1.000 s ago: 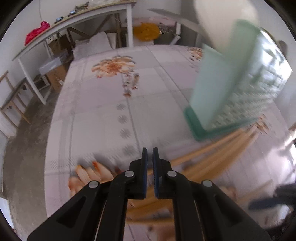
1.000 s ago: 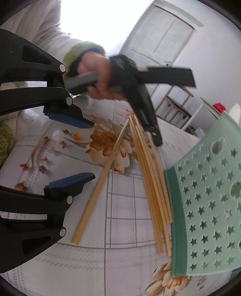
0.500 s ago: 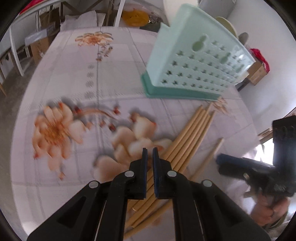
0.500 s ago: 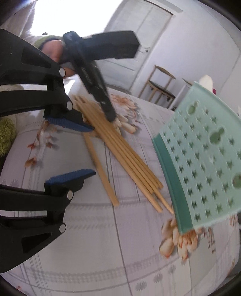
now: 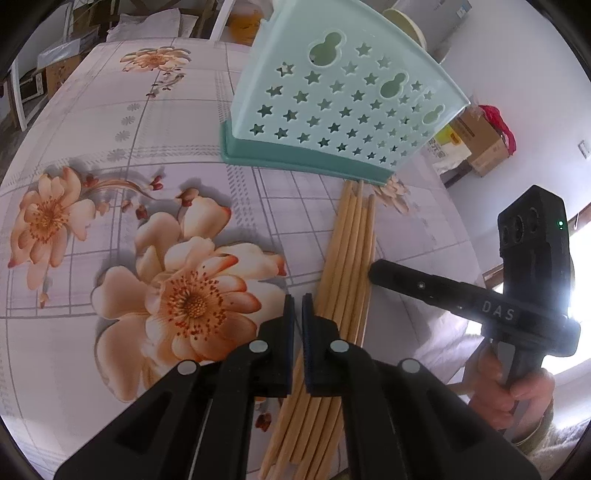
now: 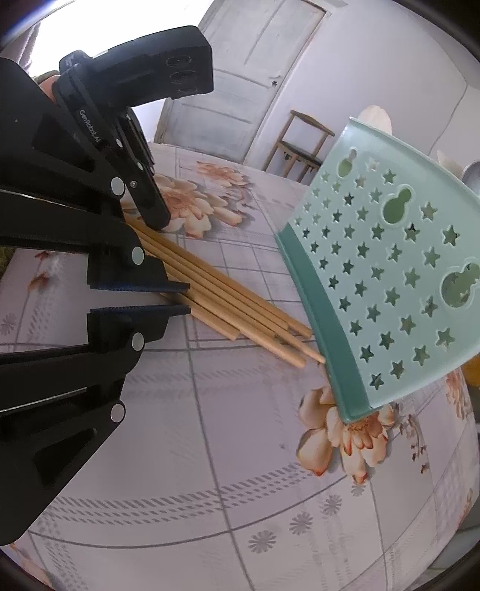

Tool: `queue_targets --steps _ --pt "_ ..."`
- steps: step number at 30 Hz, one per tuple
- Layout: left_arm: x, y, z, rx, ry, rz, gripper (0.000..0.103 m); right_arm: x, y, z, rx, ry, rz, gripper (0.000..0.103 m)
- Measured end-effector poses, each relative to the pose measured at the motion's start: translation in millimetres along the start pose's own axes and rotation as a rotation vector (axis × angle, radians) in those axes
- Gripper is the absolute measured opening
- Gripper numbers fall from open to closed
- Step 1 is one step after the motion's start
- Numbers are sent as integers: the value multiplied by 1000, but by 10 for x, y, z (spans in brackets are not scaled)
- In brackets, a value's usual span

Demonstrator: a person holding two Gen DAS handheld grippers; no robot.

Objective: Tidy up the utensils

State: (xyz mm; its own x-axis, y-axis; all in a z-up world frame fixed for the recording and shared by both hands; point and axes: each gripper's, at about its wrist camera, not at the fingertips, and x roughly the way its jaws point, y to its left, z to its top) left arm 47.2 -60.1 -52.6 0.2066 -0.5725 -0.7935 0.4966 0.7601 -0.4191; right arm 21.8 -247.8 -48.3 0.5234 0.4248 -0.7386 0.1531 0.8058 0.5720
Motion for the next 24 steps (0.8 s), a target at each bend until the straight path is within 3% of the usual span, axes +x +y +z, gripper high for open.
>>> queue_targets --steps 9,24 --pt "117 -12 121 -34 -18 -4 2 -85 -60 198 -17 -20 -24 4" --pt "210 10 343 -56 -50 3 2 190 119 410 -55 -23 -49 2"
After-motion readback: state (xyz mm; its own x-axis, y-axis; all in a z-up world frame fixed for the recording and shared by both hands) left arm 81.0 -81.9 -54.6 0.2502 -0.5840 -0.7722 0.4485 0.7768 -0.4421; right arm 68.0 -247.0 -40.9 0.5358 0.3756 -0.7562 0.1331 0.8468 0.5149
